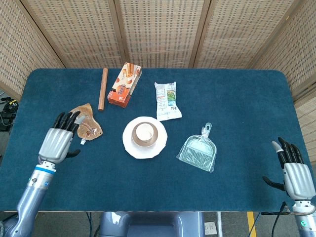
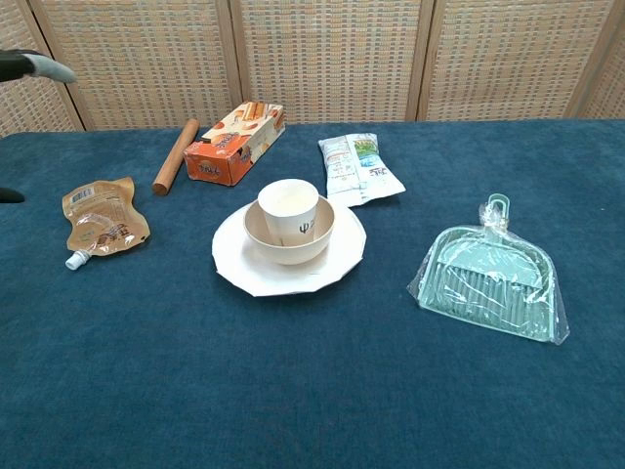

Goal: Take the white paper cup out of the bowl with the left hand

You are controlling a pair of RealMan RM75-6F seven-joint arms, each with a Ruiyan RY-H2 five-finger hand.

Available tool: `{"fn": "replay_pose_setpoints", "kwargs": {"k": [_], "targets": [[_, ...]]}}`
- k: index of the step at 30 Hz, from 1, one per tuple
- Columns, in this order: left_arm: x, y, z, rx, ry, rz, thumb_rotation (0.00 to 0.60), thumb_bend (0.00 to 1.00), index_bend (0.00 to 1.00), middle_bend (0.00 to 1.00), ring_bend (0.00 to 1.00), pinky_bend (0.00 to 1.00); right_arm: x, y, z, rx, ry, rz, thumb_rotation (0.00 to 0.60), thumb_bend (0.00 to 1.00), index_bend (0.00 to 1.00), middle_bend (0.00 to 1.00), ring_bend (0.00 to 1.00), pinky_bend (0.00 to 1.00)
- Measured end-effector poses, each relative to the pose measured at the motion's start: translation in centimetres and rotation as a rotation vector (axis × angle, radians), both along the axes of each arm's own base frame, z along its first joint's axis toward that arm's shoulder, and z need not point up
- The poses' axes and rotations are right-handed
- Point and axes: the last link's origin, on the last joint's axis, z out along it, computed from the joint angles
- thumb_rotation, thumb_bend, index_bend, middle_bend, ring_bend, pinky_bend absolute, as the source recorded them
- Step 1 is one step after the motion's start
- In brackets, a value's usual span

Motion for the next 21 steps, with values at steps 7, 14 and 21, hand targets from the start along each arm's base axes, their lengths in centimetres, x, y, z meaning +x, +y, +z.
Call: {"fn": "replay_pose_setpoints", "kwargs": {"k": [7,14,21], "targets": [[5.4,4.7,-3.4,-0.111,0.028,-0.060,0.600,0.11,0.17,0.00,0.00,0.00,-1.8,-0.9,0.7,-0.007,-0.022,-0.076,0.600,0.13,0.00,0.00,0.00,0.00],[11.1,8.6,-8.0,-0.207,0.078,-0.072,0.600,0.11,0.22,0.00,0.00,0.00,-3.0,-1.6,1.5,-0.023,-0.045,-0.114,0.600,0.13,0.00,0.00,0.00,0.00],[14.3,9.9,-11.7,-0.283,0.142,-0.072,0.600,0.11,0.19,0.00,0.00,0.00,-3.6,-1.7,2.0,-0.036,-0.053,-0.135,0.600,0.13,0.00,0.00,0.00,0.00]]}}
